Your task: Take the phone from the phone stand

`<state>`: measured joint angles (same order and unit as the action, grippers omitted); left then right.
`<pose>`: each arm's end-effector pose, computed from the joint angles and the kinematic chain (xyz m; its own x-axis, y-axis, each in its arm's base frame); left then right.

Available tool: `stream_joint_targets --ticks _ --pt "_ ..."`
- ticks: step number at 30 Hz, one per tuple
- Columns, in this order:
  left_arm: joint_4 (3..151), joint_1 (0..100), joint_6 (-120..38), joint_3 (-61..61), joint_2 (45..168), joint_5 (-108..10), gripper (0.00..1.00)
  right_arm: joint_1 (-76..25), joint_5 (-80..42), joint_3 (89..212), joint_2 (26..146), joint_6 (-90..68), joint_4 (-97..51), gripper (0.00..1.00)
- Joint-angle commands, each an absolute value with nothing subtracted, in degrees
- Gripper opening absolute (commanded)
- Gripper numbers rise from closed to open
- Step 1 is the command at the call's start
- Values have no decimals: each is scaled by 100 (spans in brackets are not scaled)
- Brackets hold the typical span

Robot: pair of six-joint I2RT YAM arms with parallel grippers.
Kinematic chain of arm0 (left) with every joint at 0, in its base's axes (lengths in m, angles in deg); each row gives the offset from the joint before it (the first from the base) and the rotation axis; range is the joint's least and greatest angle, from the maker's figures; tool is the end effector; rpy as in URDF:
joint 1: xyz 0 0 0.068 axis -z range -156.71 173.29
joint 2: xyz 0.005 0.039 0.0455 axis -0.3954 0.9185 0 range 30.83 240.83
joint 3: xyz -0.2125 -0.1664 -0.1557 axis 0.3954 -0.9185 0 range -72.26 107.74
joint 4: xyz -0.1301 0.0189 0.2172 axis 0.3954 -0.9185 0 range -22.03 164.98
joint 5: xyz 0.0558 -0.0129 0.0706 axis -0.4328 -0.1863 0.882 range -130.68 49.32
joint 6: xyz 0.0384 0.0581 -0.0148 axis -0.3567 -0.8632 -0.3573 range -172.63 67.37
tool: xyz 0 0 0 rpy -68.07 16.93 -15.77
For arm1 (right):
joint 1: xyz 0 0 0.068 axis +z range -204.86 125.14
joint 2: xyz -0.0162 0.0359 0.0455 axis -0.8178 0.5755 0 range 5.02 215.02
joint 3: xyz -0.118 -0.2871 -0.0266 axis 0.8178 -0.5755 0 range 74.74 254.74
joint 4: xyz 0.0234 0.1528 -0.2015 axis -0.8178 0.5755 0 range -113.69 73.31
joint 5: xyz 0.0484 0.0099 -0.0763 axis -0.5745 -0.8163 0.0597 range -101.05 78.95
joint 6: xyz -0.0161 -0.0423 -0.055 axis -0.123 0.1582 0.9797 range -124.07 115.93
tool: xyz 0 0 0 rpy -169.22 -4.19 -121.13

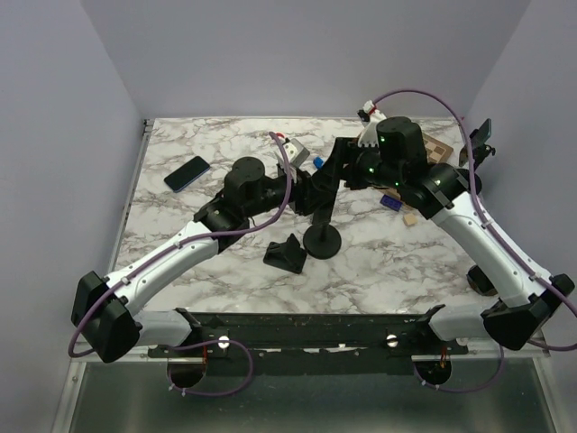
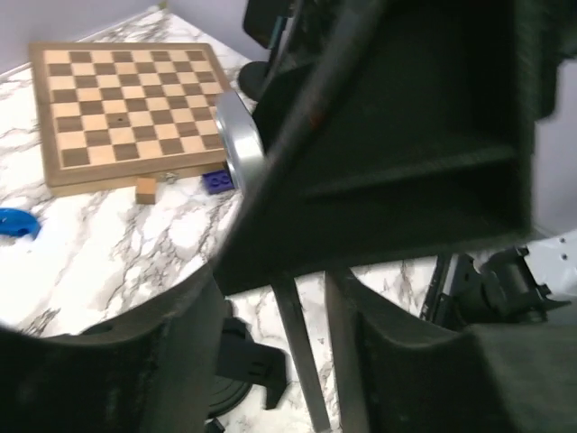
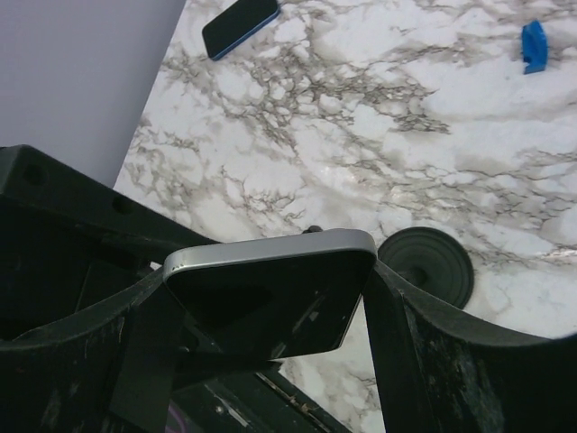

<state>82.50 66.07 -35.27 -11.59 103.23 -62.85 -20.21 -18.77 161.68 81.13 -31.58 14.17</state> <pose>0.2053 -0.2202 0.4043 -0.3216 -0.0789 -0.9436 0.8479 0.4196 -0.3241 0.2308 0.1693 0.4518 -0.6374 0.1158 -0.7618 -0.4143 0.7820 0.4656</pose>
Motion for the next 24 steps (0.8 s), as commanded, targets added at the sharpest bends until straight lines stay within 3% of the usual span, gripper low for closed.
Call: stream_joint_targets --ticks 1,9,12,13,15,19,20,21,24 --pt "7916 6628 -3820 -994 10195 -5653 49 -1669 -1686 16430 8271 -3391 1067 1" --pt "7723 6627 -3905 -977 10058 -5320 22 -1106 -1048 16595 8468 -3422 989 1" --pt "7691 6628 -3963 -968 9981 -5294 5 -1007 -884 16640 8540 -3430 962 1" --pt "7688 6627 -3990 -983 9929 -5262 0 -989 -908 16657 8564 -3441 960 7" --pt "7765 6629 -4024 -1061 9793 -5198 0 -971 -946 16667 8585 -3451 945 21" --pt "8132 6627 -4112 -1285 9415 -5383 0 -967 -856 16540 8458 -3483 837 62" --pt "8250 6626 -4117 -1347 9319 -5446 0 -961 -795 16495 8392 -3499 800 88" --pt "8331 6627 -4120 -1397 9188 -5489 0 -961 -720 16449 8313 -3492 751 99" --pt "8513 6619 -4104 -1539 8860 -5346 0 -963 -488 16312 8026 -3530 599 100"
